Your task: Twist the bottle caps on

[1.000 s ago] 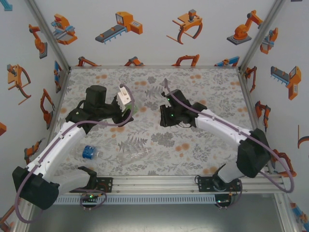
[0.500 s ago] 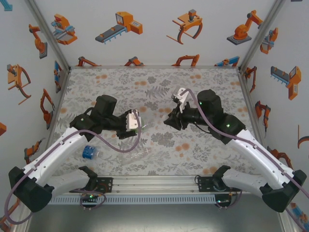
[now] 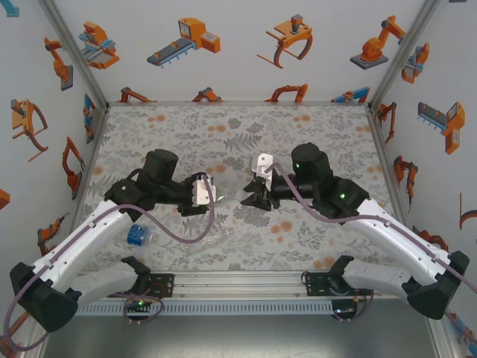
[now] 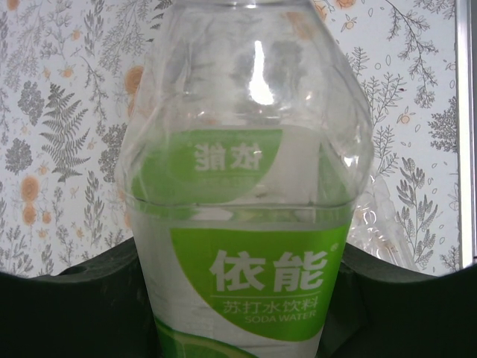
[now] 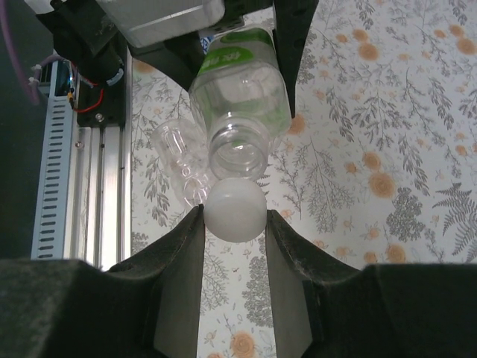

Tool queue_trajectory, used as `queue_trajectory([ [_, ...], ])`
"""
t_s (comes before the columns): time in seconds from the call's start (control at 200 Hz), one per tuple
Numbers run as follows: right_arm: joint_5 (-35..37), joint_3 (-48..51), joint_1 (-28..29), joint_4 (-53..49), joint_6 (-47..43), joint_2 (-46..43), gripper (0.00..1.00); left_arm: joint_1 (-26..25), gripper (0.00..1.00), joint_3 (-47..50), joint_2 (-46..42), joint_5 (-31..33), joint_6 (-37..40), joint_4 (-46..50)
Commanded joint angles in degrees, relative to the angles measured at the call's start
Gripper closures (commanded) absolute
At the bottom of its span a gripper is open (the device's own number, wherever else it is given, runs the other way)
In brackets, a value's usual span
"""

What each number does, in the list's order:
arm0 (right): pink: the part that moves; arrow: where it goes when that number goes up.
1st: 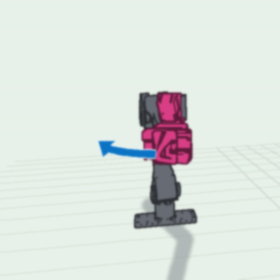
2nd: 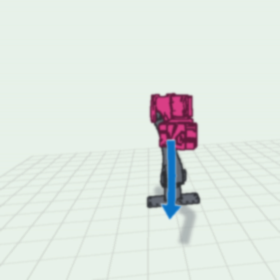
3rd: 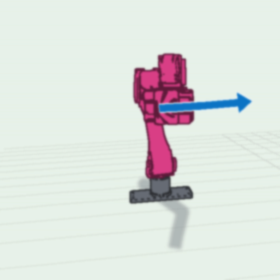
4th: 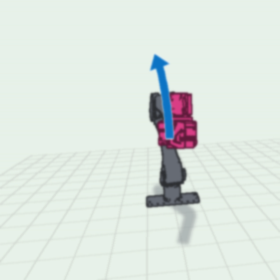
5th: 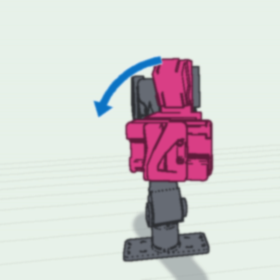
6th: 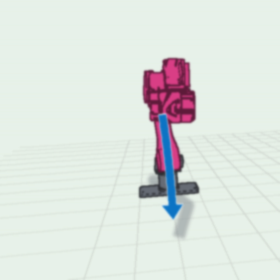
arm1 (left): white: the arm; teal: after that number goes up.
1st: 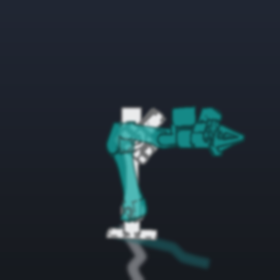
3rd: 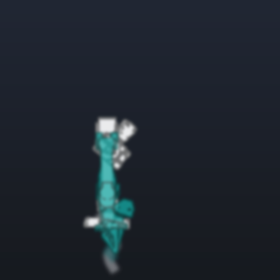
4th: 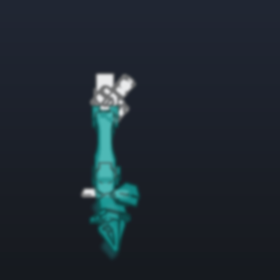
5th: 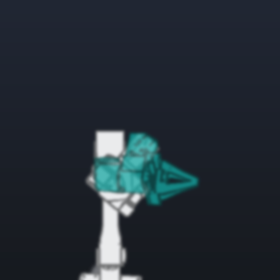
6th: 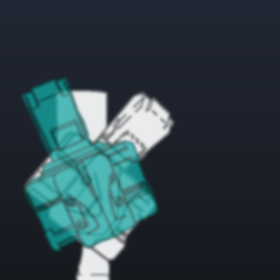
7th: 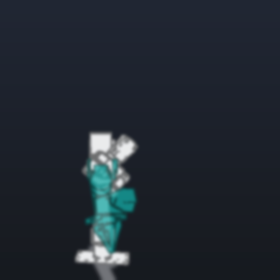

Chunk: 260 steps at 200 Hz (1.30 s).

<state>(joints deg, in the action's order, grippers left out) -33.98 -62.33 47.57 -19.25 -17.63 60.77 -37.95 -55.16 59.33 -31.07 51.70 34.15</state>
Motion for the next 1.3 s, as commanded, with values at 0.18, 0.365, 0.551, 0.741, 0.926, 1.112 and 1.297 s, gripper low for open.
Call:
queue_trajectory([
  [0.18, -1.48, -2.32, 1.65, 2.97, -1.49, 1.08, 1.00, -0.28, 1.00, 0.72, -1.06, -2.17, 0.26, -1.43],
  [0.365, -0.25, -2.98, 3.01, 1.51, -2.50, 2.25, 1.00, -0.28, 1.00, 0.84, -1.56, -2.55, 0.00, -1.59],
  [0.551, 3.95, -2.41, 3.67, 3.75, -2.06, 1.65, 1.00, -0.28, 1.00, 1.19, -1.94, -3.71, 0.32, -1.61],
  [0.741, 4.70, -2.49, 3.92, 4.74, -1.90, 1.94, 1.00, -0.23, 1.00, 1.19, -2.16, -4.65, 0.39, -1.59],
  [0.926, 0.96, -2.86, 3.93, 4.61, -3.02, 2.98, 1.00, -0.27, 1.00, 1.19, -2.28, -5.20, 0.66, -1.56],
  [1.112, 1.53, -3.88, 3.89, 3.29, -5.39, 3.56, 1.00, -0.23, 1.00, 1.28, -2.26, -6.44, 1.38, -1.01],
  [1.297, -2.25, -5.69, 3.92, -0.41, -11.74, 4.31, 1.00, -0.28, 1.00, 0.95, -2.03, -8.17, 1.67, -0.43],
])
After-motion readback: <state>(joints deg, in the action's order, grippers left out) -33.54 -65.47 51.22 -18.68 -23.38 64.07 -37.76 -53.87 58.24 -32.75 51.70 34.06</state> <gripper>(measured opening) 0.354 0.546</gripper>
